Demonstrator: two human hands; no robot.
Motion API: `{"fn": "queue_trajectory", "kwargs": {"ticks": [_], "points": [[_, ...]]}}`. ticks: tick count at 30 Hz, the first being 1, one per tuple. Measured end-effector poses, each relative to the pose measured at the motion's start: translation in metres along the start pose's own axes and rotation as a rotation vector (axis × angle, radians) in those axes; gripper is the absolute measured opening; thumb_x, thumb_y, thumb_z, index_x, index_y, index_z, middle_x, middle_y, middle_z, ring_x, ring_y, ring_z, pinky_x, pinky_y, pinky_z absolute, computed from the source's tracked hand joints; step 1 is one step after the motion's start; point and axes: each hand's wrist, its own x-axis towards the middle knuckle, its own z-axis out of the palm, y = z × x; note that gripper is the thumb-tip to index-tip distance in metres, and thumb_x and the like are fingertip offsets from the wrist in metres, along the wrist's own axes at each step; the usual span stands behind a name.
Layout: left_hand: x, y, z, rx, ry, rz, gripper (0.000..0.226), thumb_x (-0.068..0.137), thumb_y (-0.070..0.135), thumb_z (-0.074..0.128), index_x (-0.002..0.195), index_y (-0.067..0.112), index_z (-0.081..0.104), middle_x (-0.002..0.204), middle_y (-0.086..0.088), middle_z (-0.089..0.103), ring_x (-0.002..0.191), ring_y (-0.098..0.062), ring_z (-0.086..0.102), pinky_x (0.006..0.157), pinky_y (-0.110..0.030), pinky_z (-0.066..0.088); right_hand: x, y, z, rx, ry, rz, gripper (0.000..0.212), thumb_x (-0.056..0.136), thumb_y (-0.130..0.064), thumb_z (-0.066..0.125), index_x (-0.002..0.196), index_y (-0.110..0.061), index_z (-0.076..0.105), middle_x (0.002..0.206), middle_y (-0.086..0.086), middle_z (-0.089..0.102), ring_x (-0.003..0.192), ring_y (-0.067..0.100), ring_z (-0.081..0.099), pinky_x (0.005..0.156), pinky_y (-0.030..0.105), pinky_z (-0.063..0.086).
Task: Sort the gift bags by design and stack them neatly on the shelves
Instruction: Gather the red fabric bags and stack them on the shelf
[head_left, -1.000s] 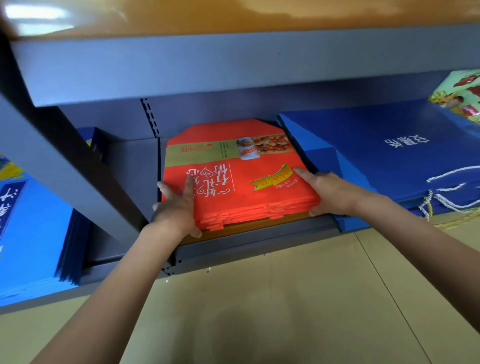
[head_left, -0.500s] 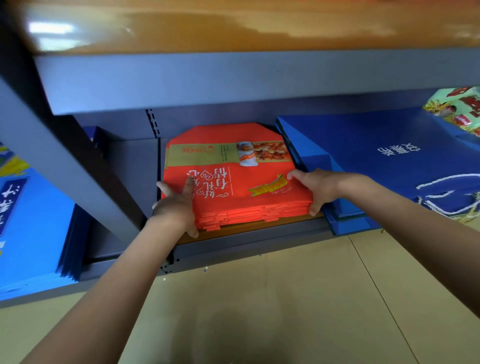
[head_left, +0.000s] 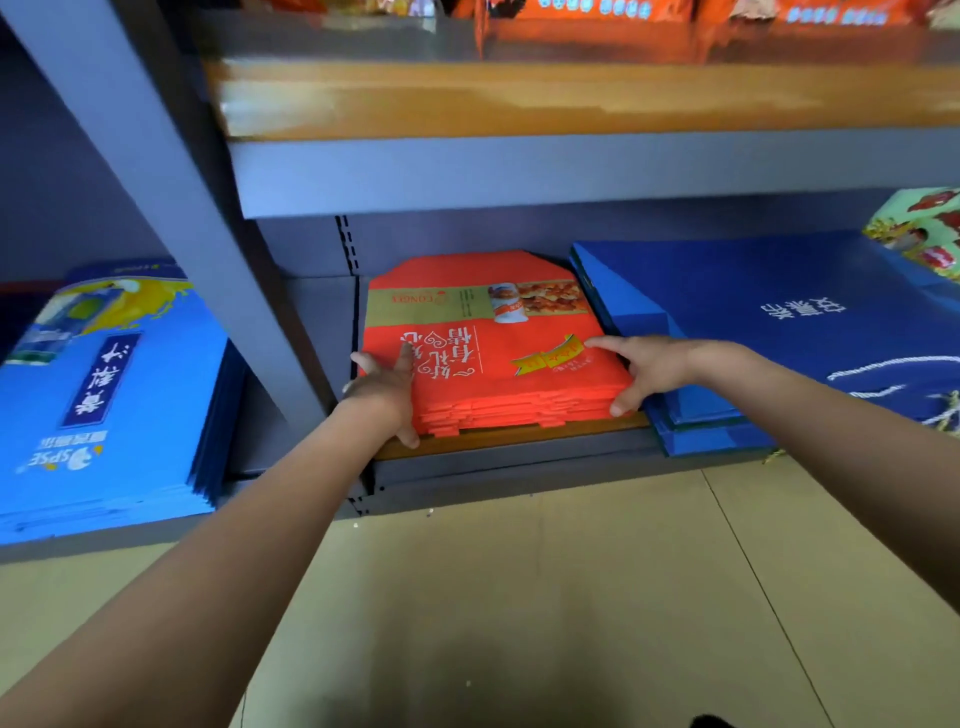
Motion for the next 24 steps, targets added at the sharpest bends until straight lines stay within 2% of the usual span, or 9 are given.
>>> {"fn": "queue_trajectory", "kwargs": {"ticks": [3, 5, 8, 11, 14, 16, 18, 21, 24], "points": [[-0.015, 0.006, -0.003, -0.008, 0.032, -0.011, 0.129, 0.072, 0.03, 0.079, 0.141, 0.032, -0.03, 0.144, -0.024, -0.036, 0.138, -0.052, 0.008, 0.109, -0.054, 0.03, -0.008, 0.002, -0.004, -0.104, 0.097, -0.029, 0.092, 0.078, -0.025, 0.074, 0.148, -0.031, 0.014, 0.138, 0.008, 0.045, 0.119, 0.024, 0.048, 0.095, 0.027, 0.036], [-0.028, 0.016, -0.005, 0.097, 0.087, 0.044, 0.126, 0.074, 0.038, 0.076, 0.14, 0.031, -0.032, 0.145, -0.023, -0.037, 0.136, -0.052, -0.013, 0.109, -0.062, 0.014, -0.018, 0.009, -0.007, -0.097, 0.237, -0.066, 0.075, 0.083, -0.016, 0.068, 0.144, -0.03, 0.028, 0.129, 0.01, 0.054, 0.107, 0.02, 0.051, 0.097, 0.03, 0.04], [-0.039, 0.041, -0.005, 0.182, 0.187, 0.282, 0.114, 0.078, 0.042, 0.071, 0.145, 0.032, -0.021, 0.15, -0.017, -0.03, 0.138, -0.044, -0.021, 0.11, -0.061, 0.003, -0.042, 0.027, -0.007, 0.027, 0.361, -0.143, 0.049, 0.089, 0.001, 0.054, 0.133, -0.019, 0.049, 0.12, 0.009, 0.06, 0.097, 0.019, 0.059, 0.092, 0.025, 0.044], [-0.042, 0.068, 0.001, 0.162, 0.209, 0.491, 0.096, 0.084, 0.038, 0.066, 0.149, 0.034, -0.005, 0.155, -0.008, -0.02, 0.141, -0.036, -0.019, 0.113, -0.059, 0.001, -0.057, 0.043, 0.007, 0.041, 0.302, -0.177, 0.048, 0.089, 0.008, 0.047, 0.131, -0.015, 0.05, 0.128, 0.002, 0.057, 0.115, 0.016, 0.055, 0.091, 0.012, 0.033], [-0.042, 0.081, 0.01, 0.158, 0.161, 0.497, 0.085, 0.088, 0.036, 0.061, 0.149, 0.032, 0.003, 0.157, -0.006, -0.01, 0.143, -0.034, -0.012, 0.114, -0.057, 0.004, -0.052, 0.049, 0.025, 0.05, 0.242, -0.15, 0.056, 0.09, 0.003, 0.048, 0.14, -0.022, 0.038, 0.136, -0.009, 0.05, 0.121, 0.015, 0.047, 0.095, 0.019, 0.033], [-0.04, 0.083, 0.013, 0.117, 0.175, 0.496, 0.077, 0.091, 0.035, 0.056, 0.149, 0.031, 0.006, 0.158, -0.005, 0.0, 0.144, -0.034, -0.001, 0.113, -0.056, 0.011, -0.045, 0.048, 0.036, 0.133, 0.31, -0.131, 0.054, 0.091, -0.002, 0.049, 0.14, -0.021, 0.036, 0.131, -0.006, 0.055, 0.115, 0.015, 0.048, 0.09, 0.024, 0.037], [-0.038, 0.085, 0.012, 0.079, 0.24, 0.504, 0.063, 0.095, 0.035, 0.049, 0.148, 0.032, 0.016, 0.156, -0.001, 0.014, 0.141, -0.036, 0.014, 0.111, -0.055, 0.02, -0.037, 0.044, 0.047, 0.17, 0.416, -0.11, 0.048, 0.091, -0.007, 0.054, 0.136, -0.015, 0.041, 0.125, -0.001, 0.061, 0.121, 0.019, 0.046, 0.096, 0.03, 0.036], [-0.034, 0.087, 0.011, 0.014, 0.319, 0.485, 0.047, 0.098, 0.033, 0.044, 0.143, 0.035, 0.03, 0.148, 0.001, 0.032, 0.132, -0.034, 0.028, 0.107, -0.052, 0.028, -0.023, 0.037, 0.064, 0.139, 0.546, -0.067, 0.039, 0.089, -0.013, 0.059, 0.128, -0.01, 0.051, 0.123, 0.001, 0.063, 0.138, 0.018, 0.029, 0.111, 0.039, 0.022], [-0.031, 0.091, 0.013, 0.03, 0.328, 0.472, 0.045, 0.098, 0.032, 0.044, 0.141, 0.035, 0.034, 0.143, 0.0, 0.036, 0.128, -0.034, 0.032, 0.104, -0.05, 0.029, -0.017, 0.04, 0.074, 0.104, 0.624, -0.062, 0.036, 0.09, -0.012, 0.056, 0.126, -0.01, 0.052, 0.123, -0.002, 0.063, 0.141, 0.01, 0.022, 0.113, 0.036, 0.012]]}}
